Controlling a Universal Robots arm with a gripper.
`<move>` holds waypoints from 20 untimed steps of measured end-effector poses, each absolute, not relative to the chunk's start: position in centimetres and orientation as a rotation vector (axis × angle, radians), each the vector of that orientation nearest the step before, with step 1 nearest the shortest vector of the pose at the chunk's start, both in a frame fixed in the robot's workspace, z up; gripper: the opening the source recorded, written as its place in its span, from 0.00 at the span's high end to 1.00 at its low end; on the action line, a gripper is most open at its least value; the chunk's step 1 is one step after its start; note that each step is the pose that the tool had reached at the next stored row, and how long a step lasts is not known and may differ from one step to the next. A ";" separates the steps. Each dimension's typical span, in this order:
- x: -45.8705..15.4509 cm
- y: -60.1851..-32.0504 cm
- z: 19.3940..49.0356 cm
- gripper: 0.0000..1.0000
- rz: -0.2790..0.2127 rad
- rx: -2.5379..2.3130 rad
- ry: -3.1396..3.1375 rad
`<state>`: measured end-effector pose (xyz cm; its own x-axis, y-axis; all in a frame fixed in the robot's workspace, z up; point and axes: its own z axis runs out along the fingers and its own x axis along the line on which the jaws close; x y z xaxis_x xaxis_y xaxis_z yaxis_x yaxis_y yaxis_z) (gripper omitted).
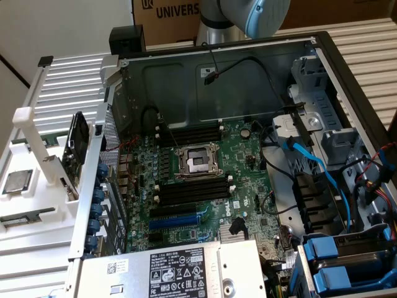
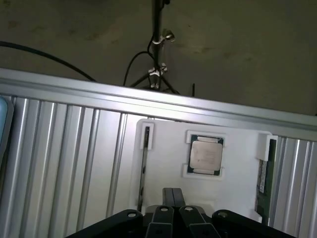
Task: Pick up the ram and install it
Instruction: 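Pick up the ram and move it above insertion slot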
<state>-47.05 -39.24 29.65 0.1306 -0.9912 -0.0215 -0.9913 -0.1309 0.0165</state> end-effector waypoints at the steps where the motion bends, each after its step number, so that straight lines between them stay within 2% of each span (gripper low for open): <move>1: -47.3 -39.2 29.5 0.89 0.042 -2.361 2.070; 11: -48.0 -40.0 26.9 0.89 0.037 -2.358 2.069; 20: -46.2 -41.3 24.9 0.89 0.038 -2.357 2.068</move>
<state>-46.18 -41.31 24.87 0.1299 -0.9913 -0.0216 -0.9914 -0.1302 0.0120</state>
